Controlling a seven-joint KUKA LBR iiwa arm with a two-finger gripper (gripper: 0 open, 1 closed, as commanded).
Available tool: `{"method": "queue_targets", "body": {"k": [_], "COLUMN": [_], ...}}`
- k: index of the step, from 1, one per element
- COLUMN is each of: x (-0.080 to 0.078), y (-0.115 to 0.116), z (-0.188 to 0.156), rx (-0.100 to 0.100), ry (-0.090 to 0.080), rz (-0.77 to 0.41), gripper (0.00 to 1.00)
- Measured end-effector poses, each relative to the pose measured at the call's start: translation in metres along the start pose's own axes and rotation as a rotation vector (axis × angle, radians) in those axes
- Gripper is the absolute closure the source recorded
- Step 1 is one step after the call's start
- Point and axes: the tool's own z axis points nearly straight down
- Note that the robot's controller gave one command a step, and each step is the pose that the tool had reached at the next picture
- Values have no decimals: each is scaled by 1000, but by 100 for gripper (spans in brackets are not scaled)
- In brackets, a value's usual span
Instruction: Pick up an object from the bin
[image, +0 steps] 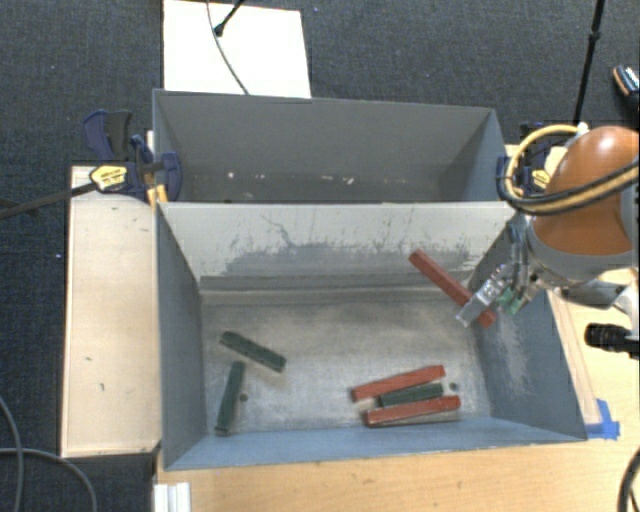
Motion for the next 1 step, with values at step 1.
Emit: {"method": "queue_targets", "body": {"k": [1], "x": [-30], "y": [5], "z": [-53], "rx": [0], "ry": [0], "rz": [-476], "gripper": [100]}}
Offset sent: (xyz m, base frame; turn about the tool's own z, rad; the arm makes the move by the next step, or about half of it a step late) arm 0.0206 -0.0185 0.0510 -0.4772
